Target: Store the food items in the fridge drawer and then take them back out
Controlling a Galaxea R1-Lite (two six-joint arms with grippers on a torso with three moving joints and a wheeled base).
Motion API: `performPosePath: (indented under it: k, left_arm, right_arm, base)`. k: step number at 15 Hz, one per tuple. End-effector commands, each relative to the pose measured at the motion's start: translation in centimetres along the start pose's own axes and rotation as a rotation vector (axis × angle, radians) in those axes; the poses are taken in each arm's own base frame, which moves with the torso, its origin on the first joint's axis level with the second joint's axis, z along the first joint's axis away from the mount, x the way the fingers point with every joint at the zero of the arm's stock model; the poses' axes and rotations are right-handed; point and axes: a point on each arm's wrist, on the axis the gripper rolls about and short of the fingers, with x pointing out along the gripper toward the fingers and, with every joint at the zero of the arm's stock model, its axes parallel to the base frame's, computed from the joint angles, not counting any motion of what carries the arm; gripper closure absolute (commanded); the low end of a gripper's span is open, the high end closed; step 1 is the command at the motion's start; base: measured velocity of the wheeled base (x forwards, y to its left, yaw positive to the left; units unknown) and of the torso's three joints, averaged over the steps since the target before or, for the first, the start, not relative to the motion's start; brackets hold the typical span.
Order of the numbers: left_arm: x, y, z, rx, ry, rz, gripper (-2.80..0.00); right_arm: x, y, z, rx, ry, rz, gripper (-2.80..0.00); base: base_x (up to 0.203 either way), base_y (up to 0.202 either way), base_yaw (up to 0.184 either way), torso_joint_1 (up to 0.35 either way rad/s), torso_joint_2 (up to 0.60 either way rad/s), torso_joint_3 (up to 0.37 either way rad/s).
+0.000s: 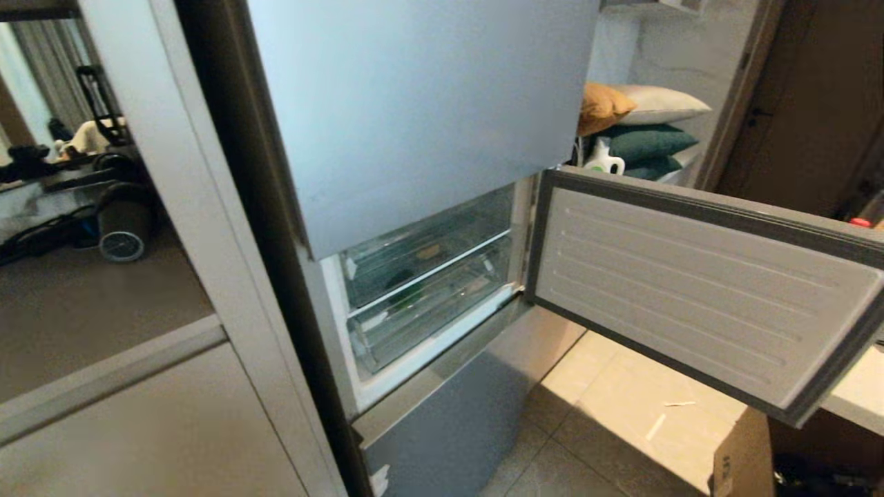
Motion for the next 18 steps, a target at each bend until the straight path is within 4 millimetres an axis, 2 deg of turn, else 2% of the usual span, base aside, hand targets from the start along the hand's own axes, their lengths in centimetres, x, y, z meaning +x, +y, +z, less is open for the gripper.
performPosePath:
  k: [1,4,18]
  left_arm:
    - [0.0,0.0,-0.01,0.0,0.001,0.0,0.0]
    - [0.0,0.0,-0.01,0.0,0.001,0.0,0.0]
    - [0.0,0.0,-0.01,0.0,0.001,0.0,0.0]
  right_arm:
    - [0.18,0.01,-0.85,-0.001,0.03,0.001,0.0]
    - [0.18,0.0,-0.85,0.019,0.03,-0.005,0.0]
    - [0.15,0.0,-0.81,0.025,0.03,-0.007,0.0]
  base:
    - [0.002,0.008,-0.177,0.002,0.0,0.001]
    - [0.0,0.005,-0.136,0.002,0.0,0.003]
    - [0.0,0.0,0.0,0.0,0.0,0.0]
